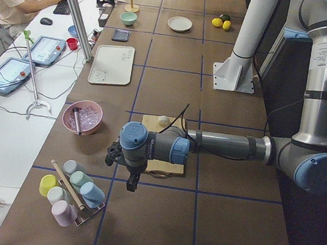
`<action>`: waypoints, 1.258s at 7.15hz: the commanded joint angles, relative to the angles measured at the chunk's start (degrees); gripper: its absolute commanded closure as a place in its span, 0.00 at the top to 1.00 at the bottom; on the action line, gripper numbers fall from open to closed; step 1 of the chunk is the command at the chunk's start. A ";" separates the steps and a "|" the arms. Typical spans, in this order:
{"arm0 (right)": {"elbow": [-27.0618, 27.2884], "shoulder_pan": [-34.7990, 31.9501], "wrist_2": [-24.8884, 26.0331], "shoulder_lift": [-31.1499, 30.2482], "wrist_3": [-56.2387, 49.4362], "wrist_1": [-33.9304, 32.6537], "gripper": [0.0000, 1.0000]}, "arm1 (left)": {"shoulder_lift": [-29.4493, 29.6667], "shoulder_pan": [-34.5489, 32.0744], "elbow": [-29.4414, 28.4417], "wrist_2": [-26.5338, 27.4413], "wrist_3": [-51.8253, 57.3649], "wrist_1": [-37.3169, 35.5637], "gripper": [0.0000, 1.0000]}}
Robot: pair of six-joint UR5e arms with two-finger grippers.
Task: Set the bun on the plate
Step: 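Move the right gripper toward the cream plate's rim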
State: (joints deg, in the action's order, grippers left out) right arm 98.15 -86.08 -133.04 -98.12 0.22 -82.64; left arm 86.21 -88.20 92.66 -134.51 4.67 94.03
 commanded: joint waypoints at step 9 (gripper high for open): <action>-4.28 28.32 4.19 -5.33 39.86 36.68 0.85 | -0.69 0.04 -0.29 0.04 -0.10 -0.17 1.00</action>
State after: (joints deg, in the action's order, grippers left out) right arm 94.77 -59.09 -129.50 -103.84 39.91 -46.05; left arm 85.60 -88.16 92.44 -134.48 4.57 93.87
